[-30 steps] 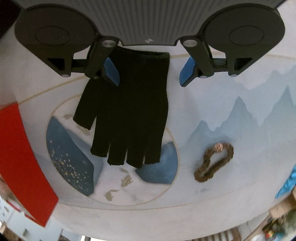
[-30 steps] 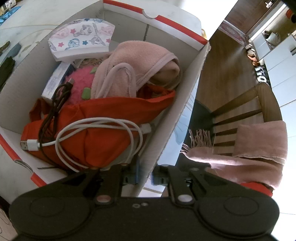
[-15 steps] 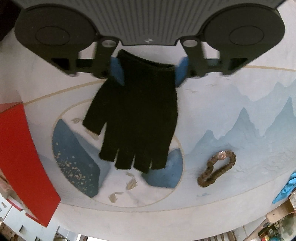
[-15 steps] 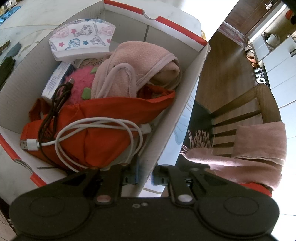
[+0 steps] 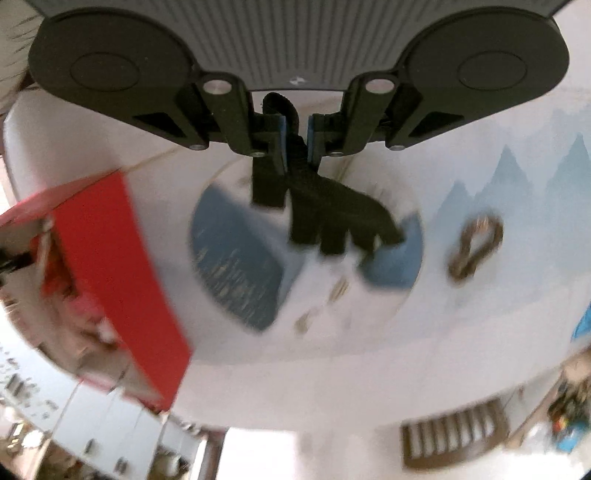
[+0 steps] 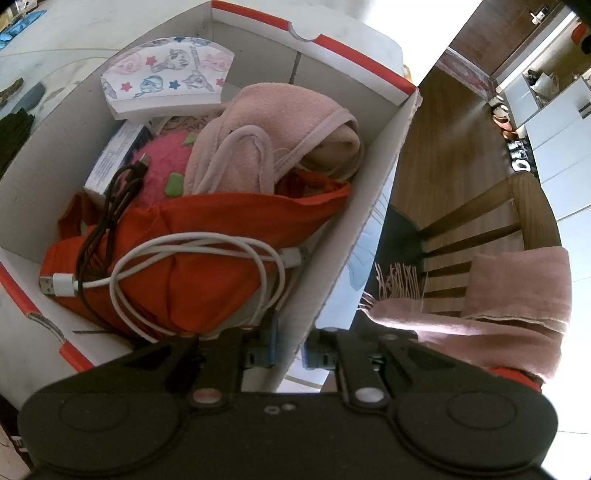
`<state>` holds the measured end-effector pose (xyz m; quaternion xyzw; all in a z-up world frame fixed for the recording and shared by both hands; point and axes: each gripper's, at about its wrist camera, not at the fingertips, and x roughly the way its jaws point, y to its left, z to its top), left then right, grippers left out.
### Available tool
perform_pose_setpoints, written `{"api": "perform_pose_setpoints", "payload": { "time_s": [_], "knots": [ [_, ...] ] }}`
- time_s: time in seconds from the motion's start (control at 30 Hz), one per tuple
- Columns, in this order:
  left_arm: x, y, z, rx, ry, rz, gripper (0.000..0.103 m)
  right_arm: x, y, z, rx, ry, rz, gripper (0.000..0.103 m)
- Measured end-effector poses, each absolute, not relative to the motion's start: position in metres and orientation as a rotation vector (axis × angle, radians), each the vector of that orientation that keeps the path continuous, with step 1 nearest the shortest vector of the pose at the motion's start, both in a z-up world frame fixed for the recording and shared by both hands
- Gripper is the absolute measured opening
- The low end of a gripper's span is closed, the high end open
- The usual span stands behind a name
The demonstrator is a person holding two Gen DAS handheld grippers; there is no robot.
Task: Organize objects
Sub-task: 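Carry the black glove with the left gripper over the box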
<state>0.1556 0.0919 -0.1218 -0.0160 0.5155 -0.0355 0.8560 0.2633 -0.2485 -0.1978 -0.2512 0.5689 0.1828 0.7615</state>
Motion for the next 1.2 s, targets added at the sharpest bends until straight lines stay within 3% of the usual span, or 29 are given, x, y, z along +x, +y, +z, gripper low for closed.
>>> {"api": "perform_pose_setpoints", "payload": {
  "time_s": [0.77, 1.2],
  "knots": [
    [0.198, -0.006, 0.011, 0.073, 0.83, -0.408, 0.009, 0.261, -0.249, -0.2, -0.544, 1.225, 0.404, 0.01],
    [0.226, -0.092, 0.013, 0.172, 0.727, -0.612, 0.009, 0.26, -0.247, -0.2, -0.546, 1.227, 0.409, 0.011]
  ]
}}
